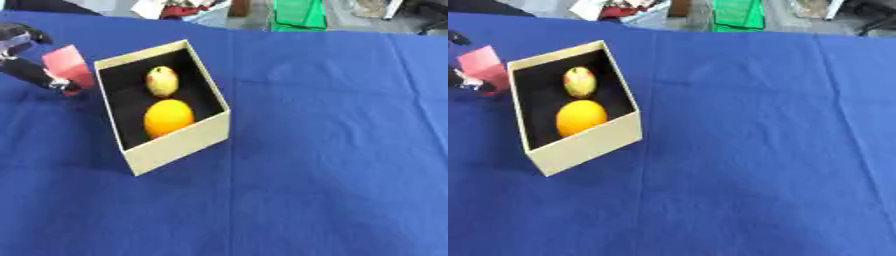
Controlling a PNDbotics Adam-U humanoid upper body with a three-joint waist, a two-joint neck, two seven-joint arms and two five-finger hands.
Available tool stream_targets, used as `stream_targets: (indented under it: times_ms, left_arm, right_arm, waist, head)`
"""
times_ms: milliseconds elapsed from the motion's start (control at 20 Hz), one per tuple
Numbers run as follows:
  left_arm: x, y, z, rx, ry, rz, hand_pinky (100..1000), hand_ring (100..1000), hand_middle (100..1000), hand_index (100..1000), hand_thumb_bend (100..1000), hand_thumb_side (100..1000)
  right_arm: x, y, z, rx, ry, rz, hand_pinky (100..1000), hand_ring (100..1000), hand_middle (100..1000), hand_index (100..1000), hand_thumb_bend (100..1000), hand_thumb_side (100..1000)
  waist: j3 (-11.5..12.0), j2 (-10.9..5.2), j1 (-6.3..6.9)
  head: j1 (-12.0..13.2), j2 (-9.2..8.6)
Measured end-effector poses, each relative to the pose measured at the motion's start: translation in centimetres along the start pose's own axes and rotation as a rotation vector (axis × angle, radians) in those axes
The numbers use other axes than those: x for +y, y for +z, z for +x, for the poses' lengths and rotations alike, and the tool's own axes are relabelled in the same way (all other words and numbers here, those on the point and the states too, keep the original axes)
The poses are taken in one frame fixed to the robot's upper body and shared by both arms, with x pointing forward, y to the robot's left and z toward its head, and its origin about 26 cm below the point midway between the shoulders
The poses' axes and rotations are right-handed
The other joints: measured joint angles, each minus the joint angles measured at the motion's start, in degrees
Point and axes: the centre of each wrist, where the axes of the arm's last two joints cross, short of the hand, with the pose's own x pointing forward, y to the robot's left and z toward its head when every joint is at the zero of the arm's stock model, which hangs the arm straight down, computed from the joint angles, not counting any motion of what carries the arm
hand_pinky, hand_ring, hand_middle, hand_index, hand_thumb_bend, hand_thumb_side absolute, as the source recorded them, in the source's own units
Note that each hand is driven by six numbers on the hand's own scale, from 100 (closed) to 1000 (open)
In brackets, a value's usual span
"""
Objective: Pick up objects on the table and place them in the box.
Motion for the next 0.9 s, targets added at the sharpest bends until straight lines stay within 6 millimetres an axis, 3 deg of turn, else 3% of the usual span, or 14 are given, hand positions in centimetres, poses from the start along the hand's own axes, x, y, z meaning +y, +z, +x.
stream_targets:
  times_ms: [500, 900]
  left_arm:
    - [-0.99, -0.76, 0.26, -0.068, 0.076, -0.073, 651, 849, 779, 878, 629, 598]
    - [-0.94, -0.80, 0.73, -0.103, 0.108, -0.044, 591, 782, 645, 806, 458, 536]
  right_arm:
    - [0.12, -0.15, 0.08, -0.003, -0.007, -0.003, 1000, 1000, 791, 994, 100, 861]
    - [0.22, -0.12, 0.03, 0.006, -0.008, -0.006, 1000, 1000, 790, 993, 100, 862]
  waist:
    - [-0.4, 0.51, -0.34]
    - [-0.5, 0.55, -0.37]
  head:
    - [-0.3, -0.65]
    - [-1.9, -0.56]
